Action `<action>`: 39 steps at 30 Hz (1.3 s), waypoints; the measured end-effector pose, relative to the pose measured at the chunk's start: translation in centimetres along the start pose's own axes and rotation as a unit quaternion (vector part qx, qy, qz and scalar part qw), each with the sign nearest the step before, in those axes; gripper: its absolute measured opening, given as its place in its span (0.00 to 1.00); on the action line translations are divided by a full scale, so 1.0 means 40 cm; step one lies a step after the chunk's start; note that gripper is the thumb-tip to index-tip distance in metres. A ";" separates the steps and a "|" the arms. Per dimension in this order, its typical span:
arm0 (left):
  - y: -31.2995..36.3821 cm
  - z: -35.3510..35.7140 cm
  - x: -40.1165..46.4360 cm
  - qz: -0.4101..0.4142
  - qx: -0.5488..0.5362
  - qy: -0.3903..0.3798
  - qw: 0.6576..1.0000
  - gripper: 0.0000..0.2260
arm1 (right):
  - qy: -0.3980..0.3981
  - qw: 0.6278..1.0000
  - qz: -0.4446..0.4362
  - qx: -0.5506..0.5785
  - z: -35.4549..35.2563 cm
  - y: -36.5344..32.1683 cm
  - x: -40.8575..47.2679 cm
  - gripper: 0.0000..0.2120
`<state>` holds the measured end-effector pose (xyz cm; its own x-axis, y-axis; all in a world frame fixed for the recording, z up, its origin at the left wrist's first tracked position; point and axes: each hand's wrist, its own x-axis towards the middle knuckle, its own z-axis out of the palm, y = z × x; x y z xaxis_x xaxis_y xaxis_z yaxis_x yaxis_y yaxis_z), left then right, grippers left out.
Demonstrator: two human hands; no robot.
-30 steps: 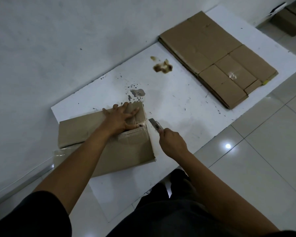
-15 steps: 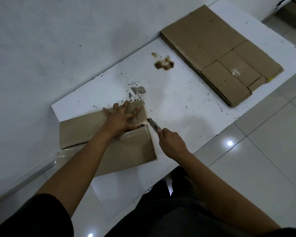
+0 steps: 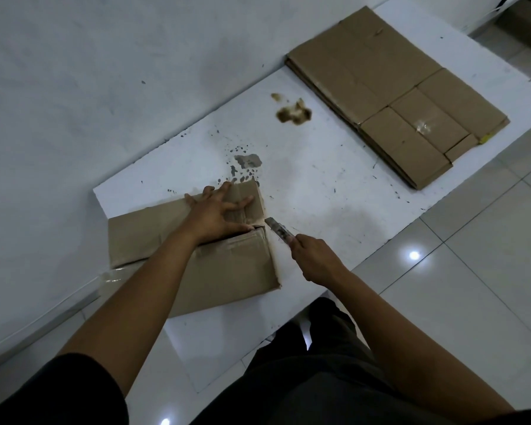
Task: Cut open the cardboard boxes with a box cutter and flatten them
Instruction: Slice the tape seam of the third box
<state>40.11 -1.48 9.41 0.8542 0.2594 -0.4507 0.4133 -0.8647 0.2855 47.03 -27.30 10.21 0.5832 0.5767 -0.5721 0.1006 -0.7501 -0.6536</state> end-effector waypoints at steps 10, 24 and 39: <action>0.008 -0.006 -0.002 -0.015 -0.072 0.021 0.997 0.25 | -0.011 0.999 -0.001 0.032 0.026 -0.012 -0.003 0.22; -0.002 -0.004 0.009 -0.051 -0.021 0.035 0.998 0.29 | -0.019 0.994 0.039 0.096 -0.037 0.071 0.000 0.21; -0.011 -0.092 0.033 -0.380 -0.148 0.125 0.904 0.37 | 0.038 0.999 0.032 0.015 -0.148 0.161 0.253 0.14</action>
<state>42.20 0.83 11.81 0.3171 0.8516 -0.4174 0.9459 -0.2522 0.2041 58.35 -28.20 3.14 0.6481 0.4997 -0.5747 0.0367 -0.7743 -0.6318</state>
